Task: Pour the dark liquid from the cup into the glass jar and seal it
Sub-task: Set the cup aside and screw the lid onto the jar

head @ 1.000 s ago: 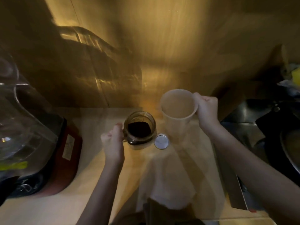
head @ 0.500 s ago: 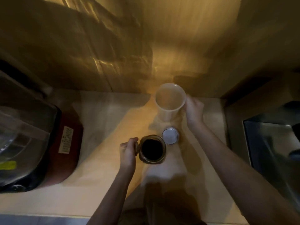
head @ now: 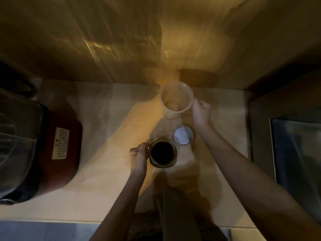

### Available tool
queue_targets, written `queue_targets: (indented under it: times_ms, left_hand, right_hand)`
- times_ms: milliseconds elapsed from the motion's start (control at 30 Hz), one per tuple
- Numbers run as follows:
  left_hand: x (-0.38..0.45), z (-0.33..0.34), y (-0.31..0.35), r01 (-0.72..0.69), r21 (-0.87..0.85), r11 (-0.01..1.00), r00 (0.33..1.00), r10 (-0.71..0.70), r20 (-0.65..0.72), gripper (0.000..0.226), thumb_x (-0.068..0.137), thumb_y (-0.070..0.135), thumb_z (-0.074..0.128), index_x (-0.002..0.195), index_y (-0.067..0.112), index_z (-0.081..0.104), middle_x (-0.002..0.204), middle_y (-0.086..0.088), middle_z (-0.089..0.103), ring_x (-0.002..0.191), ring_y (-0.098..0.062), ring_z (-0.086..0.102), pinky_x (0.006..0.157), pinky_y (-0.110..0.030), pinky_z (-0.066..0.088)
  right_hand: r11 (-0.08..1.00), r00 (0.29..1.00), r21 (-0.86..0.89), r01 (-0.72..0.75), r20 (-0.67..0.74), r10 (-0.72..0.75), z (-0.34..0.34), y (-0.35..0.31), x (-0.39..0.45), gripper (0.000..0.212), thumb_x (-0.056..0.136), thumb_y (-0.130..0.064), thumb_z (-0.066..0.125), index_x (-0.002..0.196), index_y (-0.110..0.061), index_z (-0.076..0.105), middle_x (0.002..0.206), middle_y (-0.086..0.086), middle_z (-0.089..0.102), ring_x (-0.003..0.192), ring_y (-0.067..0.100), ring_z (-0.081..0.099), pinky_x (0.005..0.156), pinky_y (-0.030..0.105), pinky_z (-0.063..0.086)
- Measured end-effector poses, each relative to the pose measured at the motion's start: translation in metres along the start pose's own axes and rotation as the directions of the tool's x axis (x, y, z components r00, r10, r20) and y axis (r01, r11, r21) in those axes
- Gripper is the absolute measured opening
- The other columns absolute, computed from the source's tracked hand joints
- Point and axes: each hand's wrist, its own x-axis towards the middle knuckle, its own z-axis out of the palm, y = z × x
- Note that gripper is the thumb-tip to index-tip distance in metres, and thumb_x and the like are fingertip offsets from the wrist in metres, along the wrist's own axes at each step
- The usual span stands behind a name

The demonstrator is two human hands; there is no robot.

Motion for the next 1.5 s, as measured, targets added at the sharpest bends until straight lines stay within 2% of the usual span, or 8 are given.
queue_targets:
  times_ms: [300,433,533,633,767,967,1233,1500]
  left_hand:
    - [-0.002,-0.003,0.002,0.008,0.075,0.997,1.000,-0.010,0.022,0.031,0.086,0.019,0.050,0.062,0.000,0.059,0.062,-0.017,0.050,0.062,-0.024,0.047,0.055,-0.028,0.038]
    - [-0.006,-0.011,0.004,-0.110,0.178,0.978,0.990,0.093,0.103,0.035,0.090,0.020,0.045,0.063,0.007,0.063,0.058,0.000,0.054,0.055,-0.005,0.048,0.057,-0.021,0.040]
    - [-0.011,-0.018,0.003,-0.163,0.213,0.963,0.979,0.131,0.158,0.032,0.092,0.022,0.041,0.072,0.011,0.063,0.069,0.001,0.057,0.068,-0.007,0.053,0.064,-0.020,0.041]
    - [-0.010,-0.024,-0.002,-0.171,0.241,0.955,0.976,0.130,0.176,0.032,0.088,0.031,0.039,0.070,0.016,0.061,0.076,-0.004,0.059,0.078,-0.020,0.054,0.073,-0.031,0.041]
    - [-0.008,-0.024,-0.005,-0.223,0.294,0.930,0.965,0.167,0.202,0.032,0.092,0.025,0.040,0.070,0.017,0.061,0.077,0.000,0.058,0.078,-0.018,0.054,0.076,-0.036,0.041]
    - [-0.016,-0.029,0.001,-0.296,0.232,0.926,0.932,0.227,0.284,0.023,0.087,0.026,0.039,0.094,0.013,0.057,0.096,-0.008,0.058,0.084,-0.003,0.053,0.072,-0.013,0.041]
    - [-0.028,-0.041,0.007,-0.613,0.463,0.640,0.770,0.356,0.529,0.096,0.059,0.056,0.065,0.140,0.022,0.028,0.143,0.005,0.040,0.129,-0.009,0.037,0.106,-0.029,0.033]
    - [-0.031,-0.028,0.010,-0.551,0.482,0.682,0.813,0.309,0.493,0.106,0.050,0.060,0.073,0.139,0.020,0.030,0.143,-0.003,0.046,0.131,-0.019,0.043,0.106,-0.030,0.035]
  right_hand:
    - [0.993,0.997,-0.092,-0.067,0.028,0.070,-0.020,0.004,0.001,0.039,0.087,-0.046,0.042,0.076,-0.012,0.058,0.078,0.009,0.061,0.077,0.020,0.057,0.074,0.032,0.045]
    - [0.985,1.000,-0.170,-0.022,-0.013,0.021,-0.051,0.032,-0.019,0.006,0.090,-0.014,0.053,0.092,-0.011,0.058,0.092,0.005,0.057,0.081,0.016,0.055,0.074,0.018,0.043]
    - [0.829,0.951,-0.527,0.186,0.308,-0.018,-0.063,0.060,-0.038,0.060,0.073,-0.016,0.075,0.125,-0.004,0.048,0.118,0.011,0.053,0.110,0.028,0.050,0.090,0.029,0.044]
    - [0.477,0.854,-0.737,0.478,0.517,-0.057,-0.062,0.075,-0.047,0.089,0.065,-0.031,0.081,0.139,-0.010,0.036,0.140,0.006,0.043,0.126,0.028,0.036,0.103,0.037,0.030]
    - [0.438,0.842,-0.723,0.534,0.505,-0.191,-0.057,0.074,-0.060,0.079,0.069,-0.032,0.079,0.135,-0.011,0.042,0.134,0.006,0.051,0.122,0.027,0.043,0.099,0.034,0.034]
    - [0.456,0.775,-0.640,0.619,0.593,-0.219,-0.076,0.032,-0.080,0.090,0.063,-0.027,0.082,0.139,-0.011,0.036,0.132,0.004,0.049,0.121,0.024,0.041,0.092,0.023,0.029]
    - [0.271,0.651,-0.601,0.752,0.741,-0.165,-0.093,-0.019,-0.111,0.100,0.061,-0.027,0.080,0.144,-0.015,0.026,0.132,0.003,0.046,0.122,0.020,0.035,0.093,0.020,0.026]
    - [0.312,0.557,-0.489,0.815,0.809,-0.188,-0.077,-0.048,-0.127,0.102,0.060,-0.032,0.077,0.145,-0.013,0.024,0.138,0.007,0.044,0.125,0.020,0.039,0.100,0.024,0.028]
